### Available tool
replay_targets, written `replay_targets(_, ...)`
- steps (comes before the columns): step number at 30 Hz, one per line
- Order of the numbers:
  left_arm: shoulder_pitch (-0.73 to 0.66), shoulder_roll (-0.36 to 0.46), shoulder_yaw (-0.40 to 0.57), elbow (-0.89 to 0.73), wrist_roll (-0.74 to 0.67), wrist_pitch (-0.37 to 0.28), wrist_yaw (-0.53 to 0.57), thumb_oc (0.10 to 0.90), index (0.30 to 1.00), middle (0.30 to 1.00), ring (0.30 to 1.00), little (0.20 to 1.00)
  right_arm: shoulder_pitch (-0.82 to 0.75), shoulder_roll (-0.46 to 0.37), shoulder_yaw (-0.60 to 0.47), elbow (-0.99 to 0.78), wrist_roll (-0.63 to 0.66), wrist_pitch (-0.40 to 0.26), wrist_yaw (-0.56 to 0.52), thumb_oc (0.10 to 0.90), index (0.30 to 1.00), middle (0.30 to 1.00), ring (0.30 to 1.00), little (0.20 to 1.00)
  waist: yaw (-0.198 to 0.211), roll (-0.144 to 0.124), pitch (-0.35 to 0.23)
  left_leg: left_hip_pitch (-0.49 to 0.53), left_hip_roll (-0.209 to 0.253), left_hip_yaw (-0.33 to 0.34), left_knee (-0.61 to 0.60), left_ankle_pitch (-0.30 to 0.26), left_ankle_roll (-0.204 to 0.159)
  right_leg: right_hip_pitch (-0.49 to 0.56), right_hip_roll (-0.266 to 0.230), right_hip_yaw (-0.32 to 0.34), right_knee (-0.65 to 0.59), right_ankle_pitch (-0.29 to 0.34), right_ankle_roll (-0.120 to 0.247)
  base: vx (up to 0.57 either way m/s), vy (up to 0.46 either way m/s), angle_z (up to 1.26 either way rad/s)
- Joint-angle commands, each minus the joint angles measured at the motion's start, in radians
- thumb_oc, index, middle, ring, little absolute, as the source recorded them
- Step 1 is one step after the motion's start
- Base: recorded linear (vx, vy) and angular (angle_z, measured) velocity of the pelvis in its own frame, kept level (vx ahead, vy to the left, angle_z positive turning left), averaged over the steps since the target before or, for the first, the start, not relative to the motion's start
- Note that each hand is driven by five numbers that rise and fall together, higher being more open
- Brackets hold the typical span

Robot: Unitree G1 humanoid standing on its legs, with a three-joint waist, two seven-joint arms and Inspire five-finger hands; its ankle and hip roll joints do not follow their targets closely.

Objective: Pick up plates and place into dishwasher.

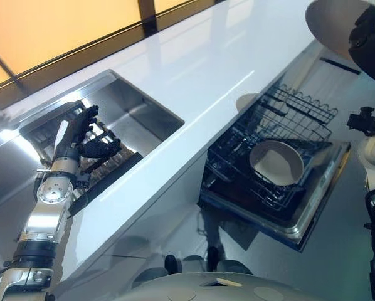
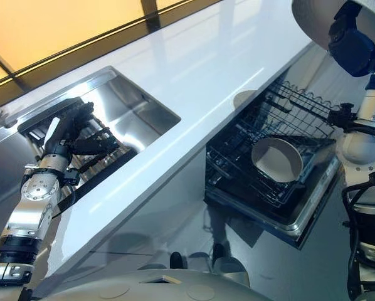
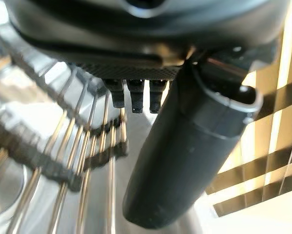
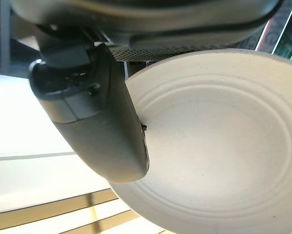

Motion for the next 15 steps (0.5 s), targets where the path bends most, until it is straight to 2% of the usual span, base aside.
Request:
replay_targets(1, -0.053, 0.021, -0.008, 0.005, -0.038, -0.148, -0.018, 0.8, 0.9, 0.9, 0.9, 0.9, -0.021, -0.049, -0.073, 0.012, -0.028, -0.069, -0.029, 0.1, 0.3, 0.3, 0.3, 0.2, -0.002, -0.019, -0.13, -0.028, -0.034, 0.022, 0.003, -0.059, -0.013, -0.018, 0.027, 0.02, 0.044, -0.027, 0.075, 0.0, 0.004, -0.16)
replay_targets(5, -0.032, -0.01, -0.011, 0.015, -0.025, -0.159, -0.032, 0.8, 0.9, 0.9, 0.9, 0.9, 0.055, -0.016, -0.096, 0.037, -0.025, -0.072, 0.021, 0.1, 0.3, 0.3, 0.3, 0.2, -0.012, -0.019, -0.127, -0.031, -0.031, 0.032, 0.003, -0.061, -0.012, -0.025, 0.028, 0.032, 0.046, -0.025, 0.079, -0.01, 0.002, -0.1)
replay_targets(6, -0.016, -0.023, -0.007, 0.019, -0.015, -0.165, -0.042, 0.8, 0.9, 0.9, 0.9, 0.9, 0.111, 0.01, -0.105, 0.058, 0.016, -0.077, 0.066, 0.1, 0.3, 0.3, 0.3, 0.2, -0.021, -0.018, -0.122, -0.031, -0.029, 0.035, 0.003, -0.06, -0.011, -0.028, 0.029, 0.037, 0.048, -0.023, 0.081, -0.03, -0.011, -0.02)
replay_targets(7, -0.012, -0.025, -0.009, 0.024, -0.014, -0.171, -0.043, 0.8, 0.9, 0.9, 0.9, 0.9, 0.133, 0.028, -0.104, 0.071, 0.003, -0.078, 0.082, 0.1, 0.3, 0.3, 0.3, 0.2, -0.022, -0.018, -0.119, -0.032, -0.028, 0.038, 0.003, -0.061, -0.01, -0.03, 0.029, 0.039, 0.049, -0.022, 0.082, -0.05, -0.016, -0.01)
replay_targets(15, 0.014, -0.047, -0.007, 0.045, -0.017, -0.172, -0.033, 0.8, 0.9, 0.9, 0.9, 0.9, 0.213, 0.13, -0.015, 0.16, 0.022, -0.055, 0.21, 0.1, 0.3, 0.3, 0.3, 0.2, -0.027, -0.013, -0.101, -0.023, -0.024, 0.047, 0.003, -0.07, -0.007, -0.02, 0.025, 0.021, 0.045, -0.029, 0.085, -0.02, -0.009, -0.01)
